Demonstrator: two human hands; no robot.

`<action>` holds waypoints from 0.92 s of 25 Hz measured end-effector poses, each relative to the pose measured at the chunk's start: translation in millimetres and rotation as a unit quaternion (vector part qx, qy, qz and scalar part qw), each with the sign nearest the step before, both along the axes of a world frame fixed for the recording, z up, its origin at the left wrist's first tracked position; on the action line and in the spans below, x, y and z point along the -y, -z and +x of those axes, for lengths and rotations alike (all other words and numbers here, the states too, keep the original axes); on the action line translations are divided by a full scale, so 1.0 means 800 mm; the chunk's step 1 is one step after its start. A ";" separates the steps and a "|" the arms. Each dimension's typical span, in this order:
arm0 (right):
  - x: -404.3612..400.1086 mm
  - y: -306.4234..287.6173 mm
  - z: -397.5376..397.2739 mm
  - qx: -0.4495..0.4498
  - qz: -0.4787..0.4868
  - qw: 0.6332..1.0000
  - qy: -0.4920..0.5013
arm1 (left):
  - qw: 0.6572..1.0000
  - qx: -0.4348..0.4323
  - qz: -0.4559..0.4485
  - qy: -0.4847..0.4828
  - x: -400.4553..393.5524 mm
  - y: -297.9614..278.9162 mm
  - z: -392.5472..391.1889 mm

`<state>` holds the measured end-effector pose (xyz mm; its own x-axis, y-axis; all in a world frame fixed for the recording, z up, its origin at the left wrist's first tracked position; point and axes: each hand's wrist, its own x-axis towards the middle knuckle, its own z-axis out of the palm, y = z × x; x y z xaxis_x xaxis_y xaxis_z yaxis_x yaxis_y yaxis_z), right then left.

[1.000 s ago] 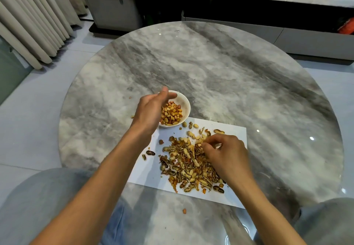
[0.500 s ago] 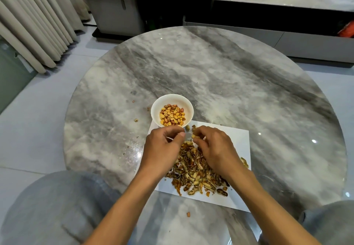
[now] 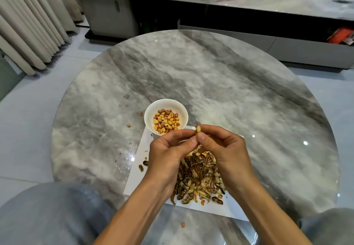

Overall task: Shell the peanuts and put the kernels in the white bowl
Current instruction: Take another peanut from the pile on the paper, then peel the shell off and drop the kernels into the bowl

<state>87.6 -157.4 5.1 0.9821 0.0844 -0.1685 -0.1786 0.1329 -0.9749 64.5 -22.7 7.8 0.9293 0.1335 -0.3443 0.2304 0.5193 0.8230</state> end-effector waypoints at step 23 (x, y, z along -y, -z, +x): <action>-0.007 0.010 -0.010 -0.055 0.032 0.998 0.004 | 0.988 0.041 0.146 0.038 0.006 0.005 -0.004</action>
